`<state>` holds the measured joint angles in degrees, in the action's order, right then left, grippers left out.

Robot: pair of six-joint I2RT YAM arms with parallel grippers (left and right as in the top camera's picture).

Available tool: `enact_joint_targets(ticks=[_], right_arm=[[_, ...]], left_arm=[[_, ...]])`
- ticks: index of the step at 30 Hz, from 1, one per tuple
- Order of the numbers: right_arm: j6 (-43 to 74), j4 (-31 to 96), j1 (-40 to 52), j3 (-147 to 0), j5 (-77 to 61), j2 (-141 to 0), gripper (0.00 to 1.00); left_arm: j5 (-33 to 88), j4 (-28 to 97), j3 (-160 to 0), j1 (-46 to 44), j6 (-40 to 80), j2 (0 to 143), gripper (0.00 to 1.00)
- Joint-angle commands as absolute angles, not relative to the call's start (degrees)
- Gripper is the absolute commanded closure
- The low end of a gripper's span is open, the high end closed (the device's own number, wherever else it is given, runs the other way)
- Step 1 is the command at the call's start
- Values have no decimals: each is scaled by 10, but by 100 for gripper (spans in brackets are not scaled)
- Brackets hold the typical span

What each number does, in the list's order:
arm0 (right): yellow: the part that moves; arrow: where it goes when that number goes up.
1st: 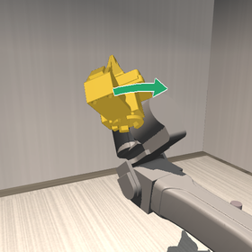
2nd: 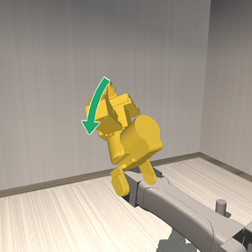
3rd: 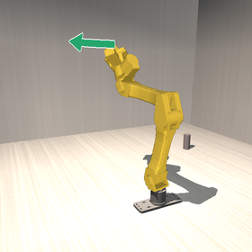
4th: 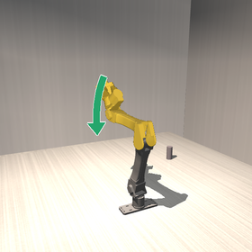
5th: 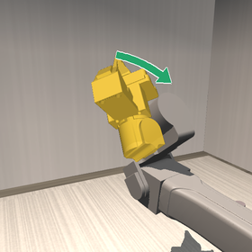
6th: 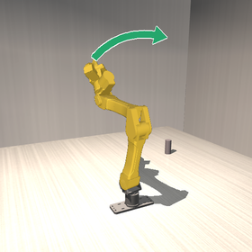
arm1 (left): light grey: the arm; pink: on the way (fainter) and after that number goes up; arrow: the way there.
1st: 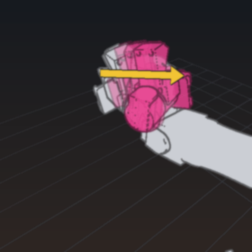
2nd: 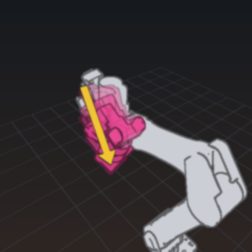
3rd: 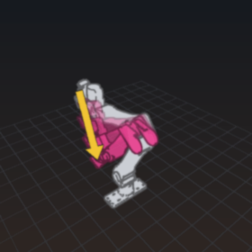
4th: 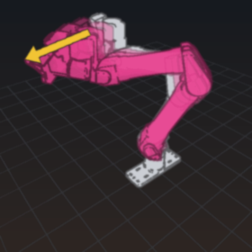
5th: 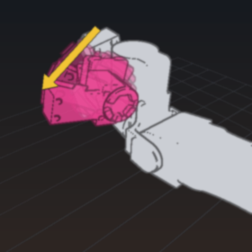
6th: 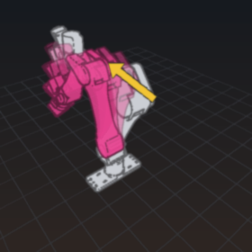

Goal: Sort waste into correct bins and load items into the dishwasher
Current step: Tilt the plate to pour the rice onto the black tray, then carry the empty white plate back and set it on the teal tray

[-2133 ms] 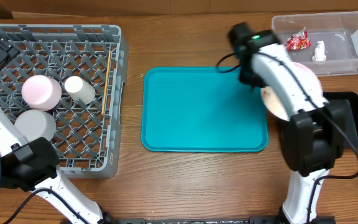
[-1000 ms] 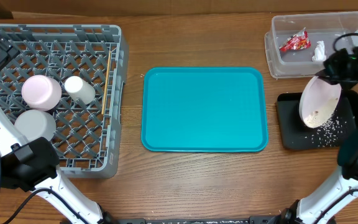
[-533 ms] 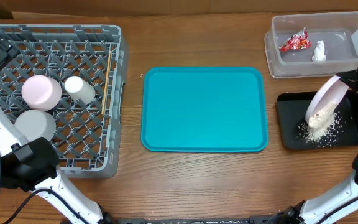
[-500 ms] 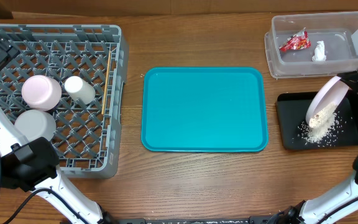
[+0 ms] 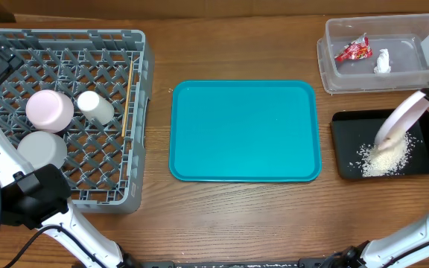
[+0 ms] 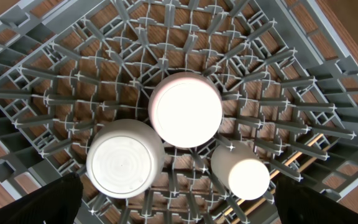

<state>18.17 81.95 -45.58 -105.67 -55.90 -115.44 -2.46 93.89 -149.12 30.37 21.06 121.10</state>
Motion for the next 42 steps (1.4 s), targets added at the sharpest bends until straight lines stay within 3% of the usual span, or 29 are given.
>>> enact_joint_targets(ticks=[1, 16, 19, 33, 36, 42], right_arm=[[162, 814, -476, -1072, -570, -1130, 96], [45, 824, -494, -1072, -637, -1130, 96], [83, 809, -494, -1072, -543, -1132, 96], [-61, 883, -499, -1072, -657, -1131, 96], [-4, 876, -495, -1072, -588, -1131, 96], [-163, 971, -474, -1072, -710, -1130, 96]], left_arm=[[-34, 939, -1493, 302, 217, 1216, 0], [-34, 939, -1493, 302, 217, 1216, 0], [-34, 939, -1493, 302, 217, 1216, 0], [-34, 939, -1493, 302, 217, 1216, 0], [-34, 939, -1493, 302, 217, 1216, 0], [-34, 939, -1493, 302, 217, 1216, 0]])
